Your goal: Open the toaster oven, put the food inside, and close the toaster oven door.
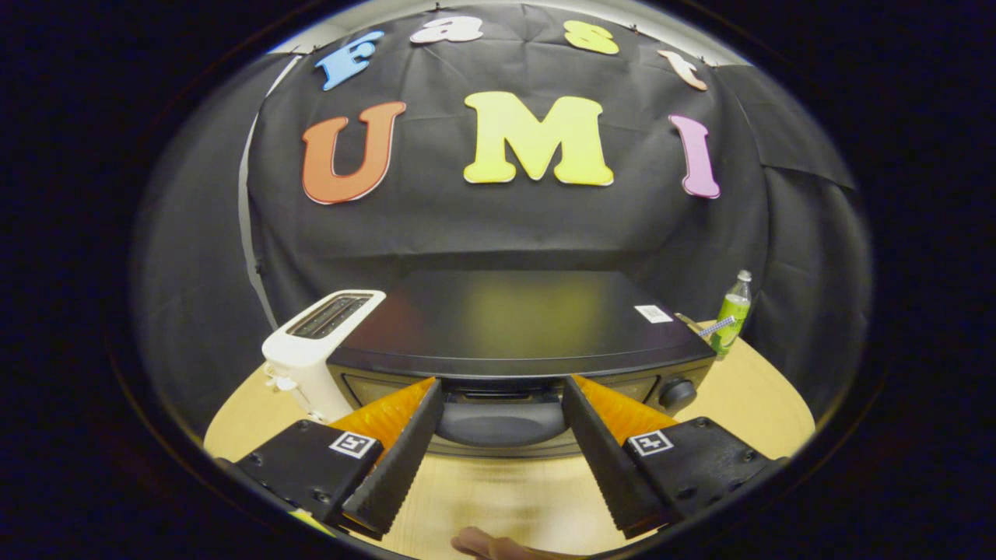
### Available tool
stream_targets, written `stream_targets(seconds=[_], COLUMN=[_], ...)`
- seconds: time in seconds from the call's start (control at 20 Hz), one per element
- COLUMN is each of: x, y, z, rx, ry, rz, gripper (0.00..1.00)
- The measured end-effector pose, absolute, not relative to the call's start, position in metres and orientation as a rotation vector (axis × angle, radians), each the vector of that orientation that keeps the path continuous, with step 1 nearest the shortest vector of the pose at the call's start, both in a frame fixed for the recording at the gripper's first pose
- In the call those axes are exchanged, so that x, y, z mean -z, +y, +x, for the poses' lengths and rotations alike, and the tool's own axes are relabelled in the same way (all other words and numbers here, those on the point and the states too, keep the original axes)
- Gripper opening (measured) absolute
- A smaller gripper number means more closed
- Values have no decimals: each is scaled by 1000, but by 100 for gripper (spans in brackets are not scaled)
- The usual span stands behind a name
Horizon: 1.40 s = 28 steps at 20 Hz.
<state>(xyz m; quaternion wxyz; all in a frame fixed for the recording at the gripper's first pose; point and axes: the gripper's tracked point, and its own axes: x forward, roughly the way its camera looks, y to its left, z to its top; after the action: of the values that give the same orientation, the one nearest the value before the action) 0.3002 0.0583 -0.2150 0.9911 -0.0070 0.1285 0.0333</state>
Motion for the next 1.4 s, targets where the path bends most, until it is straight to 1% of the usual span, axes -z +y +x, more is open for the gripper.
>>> stream_targets(seconds=[0.3, 0.9, 1.3, 1.4], x=[217, 246, 296, 317], y=[60, 55, 50, 49], z=[297, 244, 209, 193], rx=[-71, -55, -43, -45], ry=[249, 334, 447, 509], rz=[-12, 12, -27, -18], gripper=[100, 100, 100, 100])
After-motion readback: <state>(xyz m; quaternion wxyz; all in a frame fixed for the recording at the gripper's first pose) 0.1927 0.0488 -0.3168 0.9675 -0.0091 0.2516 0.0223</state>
